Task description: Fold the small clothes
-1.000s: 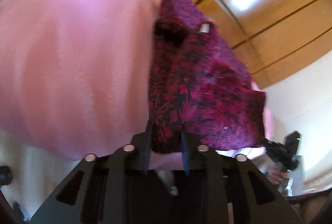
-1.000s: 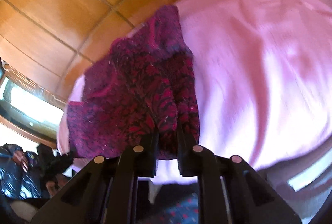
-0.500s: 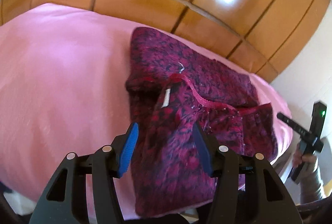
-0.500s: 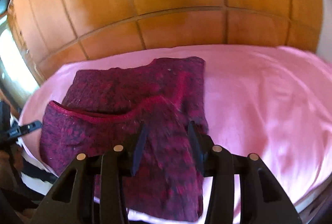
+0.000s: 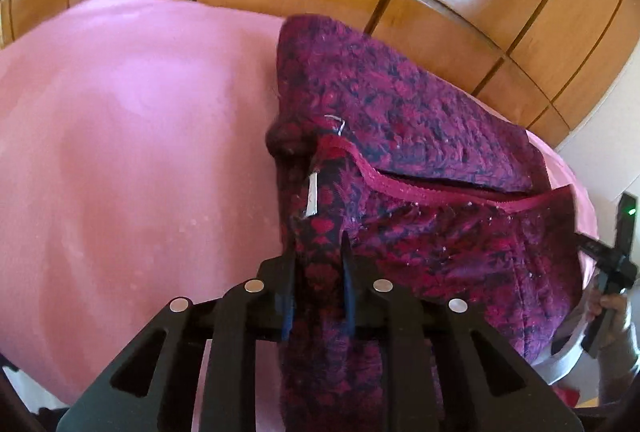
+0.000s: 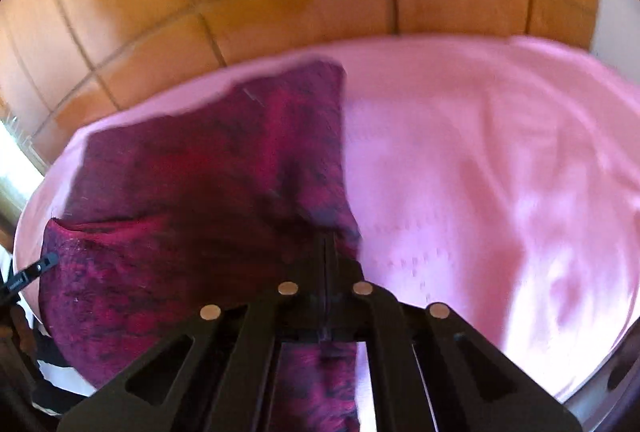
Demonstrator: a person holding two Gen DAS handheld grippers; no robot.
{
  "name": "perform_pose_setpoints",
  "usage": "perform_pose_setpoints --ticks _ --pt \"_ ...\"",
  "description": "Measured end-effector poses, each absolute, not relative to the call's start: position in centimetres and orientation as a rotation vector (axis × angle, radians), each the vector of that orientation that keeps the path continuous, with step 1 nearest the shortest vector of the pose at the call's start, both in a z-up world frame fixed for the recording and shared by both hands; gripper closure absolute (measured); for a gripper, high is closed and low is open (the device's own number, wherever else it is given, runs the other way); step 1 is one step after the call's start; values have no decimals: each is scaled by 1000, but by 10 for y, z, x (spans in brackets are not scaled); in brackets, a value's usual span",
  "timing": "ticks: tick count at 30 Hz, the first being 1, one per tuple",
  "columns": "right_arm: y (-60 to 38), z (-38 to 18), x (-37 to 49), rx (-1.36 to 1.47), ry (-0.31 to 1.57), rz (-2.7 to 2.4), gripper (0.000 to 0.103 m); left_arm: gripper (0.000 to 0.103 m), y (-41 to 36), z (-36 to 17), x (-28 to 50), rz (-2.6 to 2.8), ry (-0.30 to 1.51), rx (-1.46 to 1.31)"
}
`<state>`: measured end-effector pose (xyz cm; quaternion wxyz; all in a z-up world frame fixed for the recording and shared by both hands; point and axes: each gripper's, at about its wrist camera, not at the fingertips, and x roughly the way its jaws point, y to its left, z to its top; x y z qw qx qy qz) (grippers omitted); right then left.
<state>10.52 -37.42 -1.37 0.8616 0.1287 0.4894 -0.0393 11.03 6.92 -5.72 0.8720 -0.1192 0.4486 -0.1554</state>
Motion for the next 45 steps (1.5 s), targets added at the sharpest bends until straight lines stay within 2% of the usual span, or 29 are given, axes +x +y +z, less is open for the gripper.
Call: perform_pose_setpoints --ticks 2,4,5,6,8,9,10,12,13,14,15,16,17,18,19,25,30,37,45 --pt "-379 -16 102 301 1012 -76 103 70 74 -53 112 -340 936 -271" --pt "-383 -8 97 310 1000 -77 92 55 83 -45 111 -348 918 -315" --pt "-383 -2 94 309 984 -73 82 53 87 -40 109 -355 898 -335" --pt "-382 10 90 290 947 -69 66 53 90 -36 107 -363 886 -343" --pt "-375 31 82 249 902 -40 64 53 90 -29 104 -394 874 -337" --pt "-372 40 82 241 887 -23 60 53 88 -28 103 -403 867 -330" --pt "-366 48 81 235 870 17 51 53 83 -30 104 -417 870 -311" --pt "-350 53 86 201 859 71 44 53 72 -35 106 -419 890 -267" --pt "-341 51 91 165 868 84 44 53 66 -42 109 -415 903 -254" --pt "-333 45 96 138 889 87 44 72 63 -46 110 -415 915 -250" --pt "-328 36 102 118 915 87 45 82 59 -50 111 -409 924 -232" --pt "-322 24 108 97 951 86 53 86 59 -50 108 -392 908 -220" --pt "-321 15 109 80 985 78 65 88 60 -47 104 -387 892 -226" --pt "-318 8 111 63 1015 62 83 88 62 -44 99 -381 874 -237" --pt "-318 7 106 62 1012 62 85 89 64 -36 89 -369 841 -238" --pt "-320 59 61 106 908 139 87 90 64 3 43 -393 727 -204" --pt "-328 92 60 179 830 153 87 90 69 28 47 -409 668 -257" --pt "-347 93 129 289 769 97 87 91 57 53 108 -387 590 -228" --pt "-346 72 231 246 800 2 87 91 41 41 209 -313 649 -210"
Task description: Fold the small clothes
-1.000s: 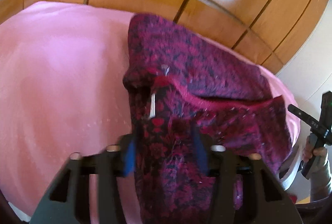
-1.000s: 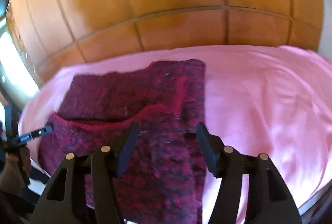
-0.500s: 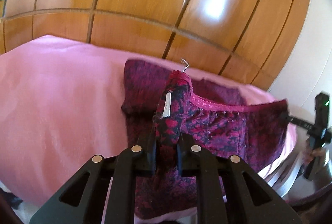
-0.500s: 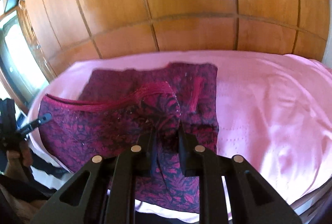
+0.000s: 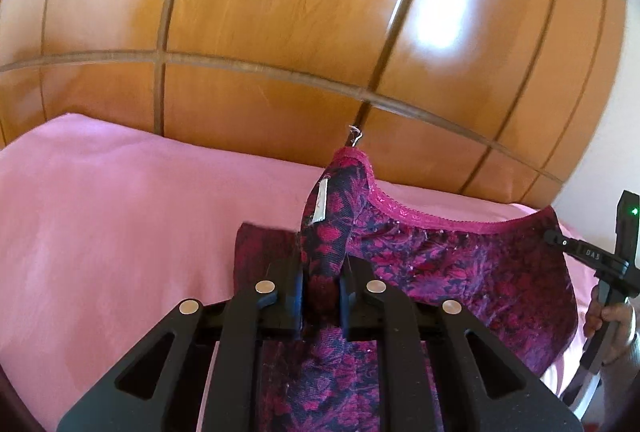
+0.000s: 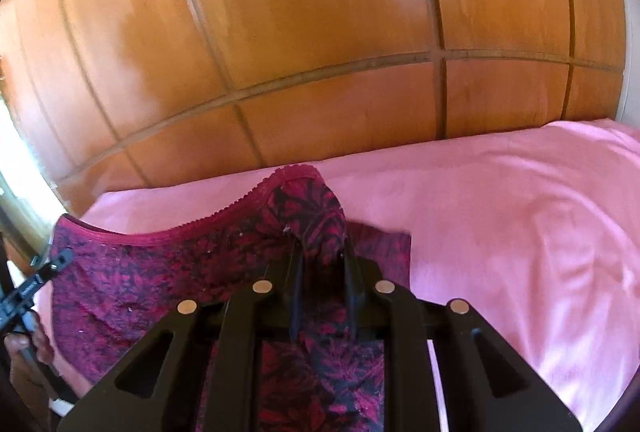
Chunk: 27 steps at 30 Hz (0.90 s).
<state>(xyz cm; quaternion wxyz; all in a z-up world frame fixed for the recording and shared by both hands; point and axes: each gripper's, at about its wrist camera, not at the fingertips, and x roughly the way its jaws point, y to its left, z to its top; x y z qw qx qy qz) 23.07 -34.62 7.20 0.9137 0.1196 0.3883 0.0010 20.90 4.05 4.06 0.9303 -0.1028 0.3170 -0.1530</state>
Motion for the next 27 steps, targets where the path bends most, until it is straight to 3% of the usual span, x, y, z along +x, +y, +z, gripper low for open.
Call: perform_pose_setpoints --ticks 12,17,19,22,25,27 --pt "-361 -15 319 229 988 -128 88 91 37 -32 307 -210 906 -261" --pt "-371 -31 330 271 1043 -121 84 85 42 -38 312 -236 941 -301" --pt "-376 -25 325 297 1028 -99 69 80 50 -30 302 -244 924 -312" --pt "-381 -3 298 355 970 -58 61 57 65 -23 272 -235 898 -332" --pt "-387 11 255 405 927 2 49 56 80 -25 231 -270 880 -366" --pt "-388 17 221 434 920 44 48 56 92 -32 203 -289 884 -403"
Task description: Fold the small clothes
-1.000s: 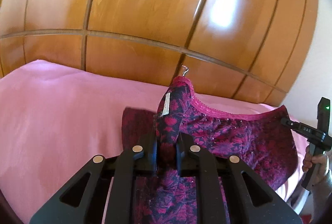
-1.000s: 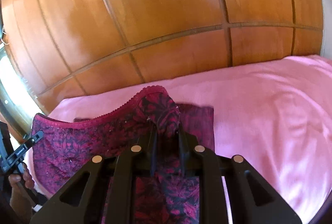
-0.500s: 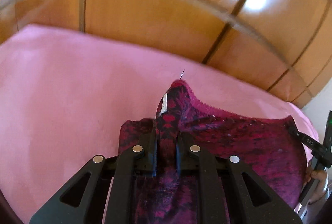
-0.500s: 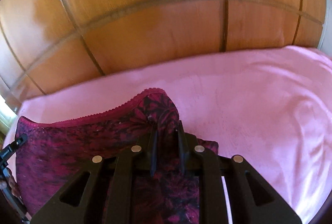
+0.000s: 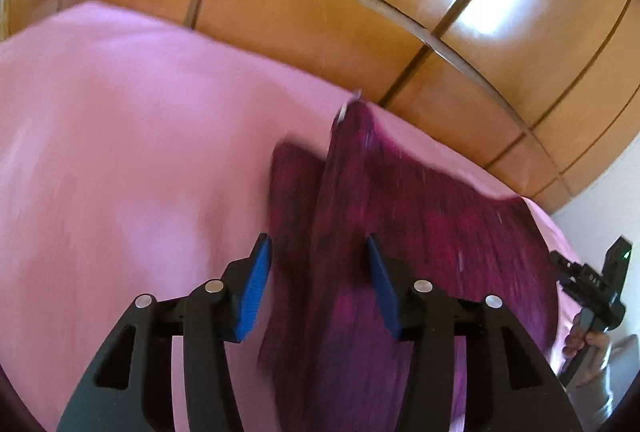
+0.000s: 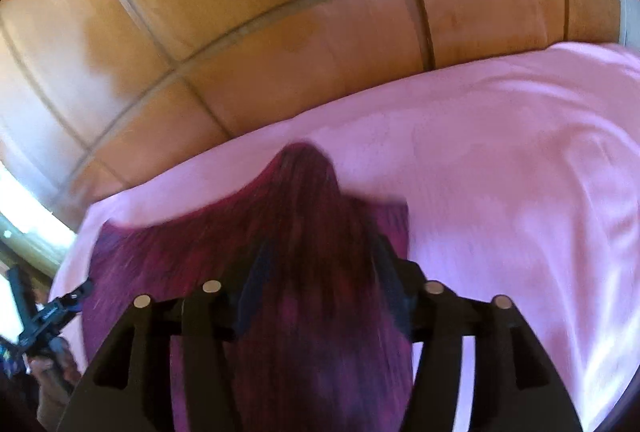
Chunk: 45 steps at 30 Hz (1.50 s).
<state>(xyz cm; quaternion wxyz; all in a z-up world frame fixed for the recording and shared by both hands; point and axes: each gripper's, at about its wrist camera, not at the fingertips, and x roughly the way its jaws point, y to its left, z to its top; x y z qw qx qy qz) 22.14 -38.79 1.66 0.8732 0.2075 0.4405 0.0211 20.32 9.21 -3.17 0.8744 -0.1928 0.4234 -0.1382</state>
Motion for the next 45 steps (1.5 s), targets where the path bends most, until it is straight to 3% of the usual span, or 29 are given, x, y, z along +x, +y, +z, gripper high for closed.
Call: perform_pose_setpoints --ticks 2,6,7,9,10,12,19,26,27,29,30,32,34,37,40,41,42,43,45 --pt "-393 15 184 475 927 83 48 49 104 -41 172 -318 885 -465" --pt "-398 5 133 496 955 96 48 48 113 -59 126 -346 902 -528" --pt "-395 -2 124 483 983 93 52 48 111 -65 119 -356 917 -541" --pt "-389 -11 114 451 1013 72 68 62 104 -73 116 -370 940 -551" --pt "-388 -12 113 467 1008 67 77 80 101 -75 115 -399 943 -563" --pt "-386 -3 111 475 992 68 89 89 99 -71 116 -381 933 -554" --pt "-384 50 68 491 918 132 92 94 111 -35 87 -438 890 -569" --pt "-387 23 26 527 1033 114 92 89 109 -35 57 -403 952 -503" --pt "-387 22 27 522 1035 109 90 87 110 -32 58 -400 946 -500" --pt "-387 27 34 511 1025 110 85 73 114 -26 60 -396 915 -507" --pt "-385 32 38 493 1007 86 77 71 116 -21 63 -394 898 -510" --pt "-385 47 41 460 962 77 71 69 116 -12 81 -396 877 -516" --pt "-381 59 51 434 918 54 49 67 111 -8 106 -411 882 -523" --pt "-372 67 73 380 895 56 40 60 100 -9 141 -407 893 -500" --pt "-365 57 106 361 937 34 38 60 86 -14 171 -399 917 -469" --pt "-364 51 116 358 957 23 38 66 80 -17 181 -386 929 -451" --pt "-365 46 125 368 973 17 39 75 79 -22 188 -385 941 -438" --pt "-366 38 135 390 996 16 51 86 72 -23 196 -360 944 -398" --pt "-365 30 146 376 1011 -2 75 89 62 -17 196 -288 899 -312"
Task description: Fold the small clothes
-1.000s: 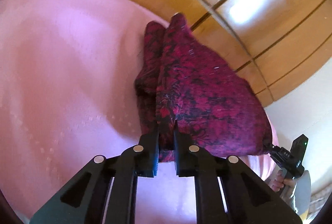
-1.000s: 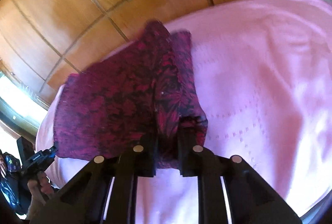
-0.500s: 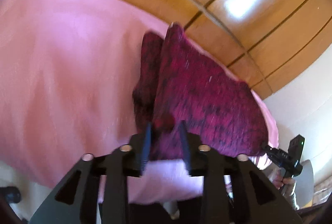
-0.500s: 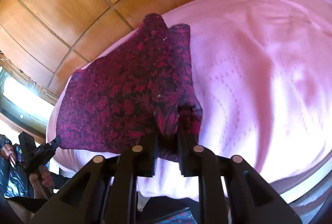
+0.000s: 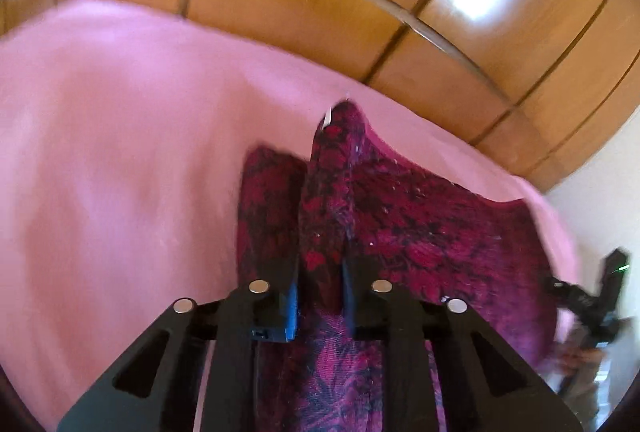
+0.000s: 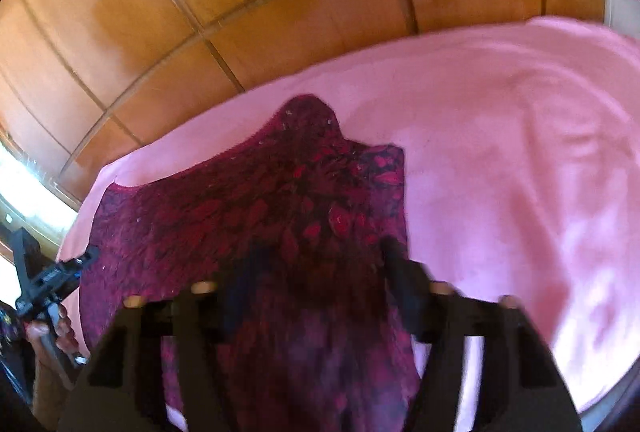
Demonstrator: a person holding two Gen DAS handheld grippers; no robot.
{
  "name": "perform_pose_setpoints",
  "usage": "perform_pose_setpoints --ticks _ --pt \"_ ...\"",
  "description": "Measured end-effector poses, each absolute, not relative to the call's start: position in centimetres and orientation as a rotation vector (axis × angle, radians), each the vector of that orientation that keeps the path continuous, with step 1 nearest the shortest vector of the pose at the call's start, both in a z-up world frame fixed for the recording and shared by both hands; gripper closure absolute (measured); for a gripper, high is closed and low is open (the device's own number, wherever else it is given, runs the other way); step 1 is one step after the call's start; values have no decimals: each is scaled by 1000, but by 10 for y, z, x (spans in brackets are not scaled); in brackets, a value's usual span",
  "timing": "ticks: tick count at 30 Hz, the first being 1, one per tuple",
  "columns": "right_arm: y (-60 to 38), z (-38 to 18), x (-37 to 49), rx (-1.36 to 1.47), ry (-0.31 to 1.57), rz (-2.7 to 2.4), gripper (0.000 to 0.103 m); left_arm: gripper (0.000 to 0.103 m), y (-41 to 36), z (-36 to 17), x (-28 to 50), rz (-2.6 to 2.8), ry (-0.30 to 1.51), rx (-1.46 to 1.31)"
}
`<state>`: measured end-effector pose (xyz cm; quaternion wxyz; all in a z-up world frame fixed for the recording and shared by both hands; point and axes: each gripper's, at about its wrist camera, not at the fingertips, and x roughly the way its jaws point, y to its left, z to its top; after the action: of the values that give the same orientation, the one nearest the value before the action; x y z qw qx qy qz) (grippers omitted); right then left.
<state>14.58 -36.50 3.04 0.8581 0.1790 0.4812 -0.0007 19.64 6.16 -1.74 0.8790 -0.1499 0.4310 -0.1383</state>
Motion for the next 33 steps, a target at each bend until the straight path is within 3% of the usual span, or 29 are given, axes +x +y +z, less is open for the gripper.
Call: perform_pose_setpoints --ticks 4,9,33 --pt "-366 41 138 353 935 -22 87 89 37 1 174 -181 771 -142" --pt "-368 11 143 345 968 -64 86 89 38 -3 170 -154 749 -131" --pt "-373 5 163 399 980 -66 79 86 33 -18 211 -130 802 -50"
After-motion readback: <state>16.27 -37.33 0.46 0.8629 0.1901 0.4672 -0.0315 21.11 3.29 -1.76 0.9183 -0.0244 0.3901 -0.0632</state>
